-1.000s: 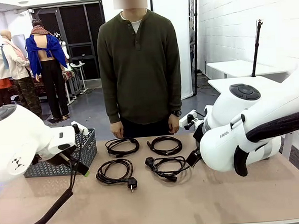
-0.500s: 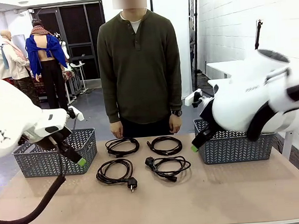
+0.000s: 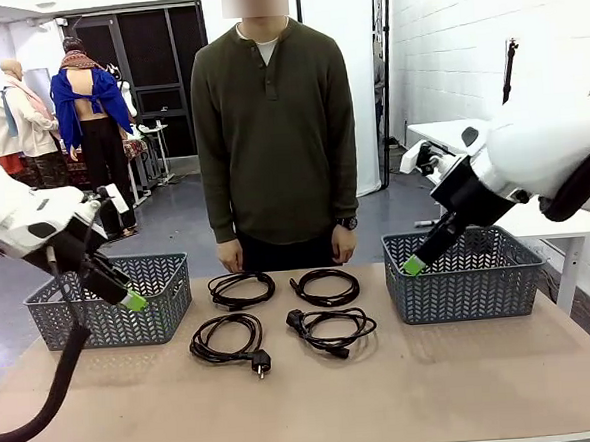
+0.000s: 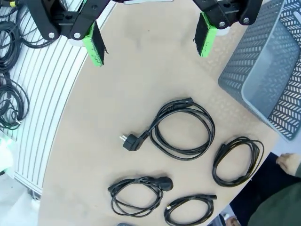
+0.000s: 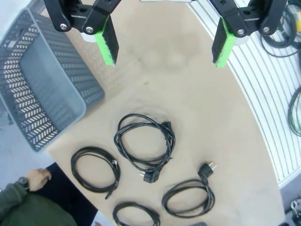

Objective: Organize the cables according to human instructions.
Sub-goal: Pick up a bundle of cables and place it in the basket indicated by the human.

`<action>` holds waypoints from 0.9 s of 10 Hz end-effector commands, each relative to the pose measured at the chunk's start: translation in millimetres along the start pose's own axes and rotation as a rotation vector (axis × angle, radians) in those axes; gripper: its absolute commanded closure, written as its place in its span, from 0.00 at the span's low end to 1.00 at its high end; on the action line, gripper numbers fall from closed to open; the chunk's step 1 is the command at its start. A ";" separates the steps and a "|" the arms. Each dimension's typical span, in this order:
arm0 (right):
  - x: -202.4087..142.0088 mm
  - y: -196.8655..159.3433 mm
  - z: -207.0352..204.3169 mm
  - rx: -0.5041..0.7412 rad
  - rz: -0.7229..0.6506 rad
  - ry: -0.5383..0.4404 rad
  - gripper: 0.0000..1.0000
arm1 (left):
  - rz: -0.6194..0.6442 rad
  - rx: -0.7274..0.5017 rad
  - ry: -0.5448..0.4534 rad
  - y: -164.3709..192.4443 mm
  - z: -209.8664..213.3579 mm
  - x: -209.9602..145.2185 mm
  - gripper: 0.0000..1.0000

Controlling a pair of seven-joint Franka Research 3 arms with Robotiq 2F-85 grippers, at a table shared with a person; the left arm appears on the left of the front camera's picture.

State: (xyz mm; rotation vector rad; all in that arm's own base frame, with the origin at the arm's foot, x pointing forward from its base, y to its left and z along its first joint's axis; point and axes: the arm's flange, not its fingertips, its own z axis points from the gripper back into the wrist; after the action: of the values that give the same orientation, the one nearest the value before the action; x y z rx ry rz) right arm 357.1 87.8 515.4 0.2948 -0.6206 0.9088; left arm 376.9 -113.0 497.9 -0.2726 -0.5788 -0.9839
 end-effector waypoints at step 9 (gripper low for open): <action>-5.5 -5.1 8.6 0.043 0.000 -0.039 0.00 | 0.016 -0.023 -0.011 5.0 4.6 -5.8 0.00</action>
State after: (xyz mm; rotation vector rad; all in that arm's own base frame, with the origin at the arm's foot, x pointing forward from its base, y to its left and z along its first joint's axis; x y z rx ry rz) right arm 354.1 76.3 521.0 0.3301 -0.6385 0.9152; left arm 377.2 -106.8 499.3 -0.2835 -0.5697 -0.9683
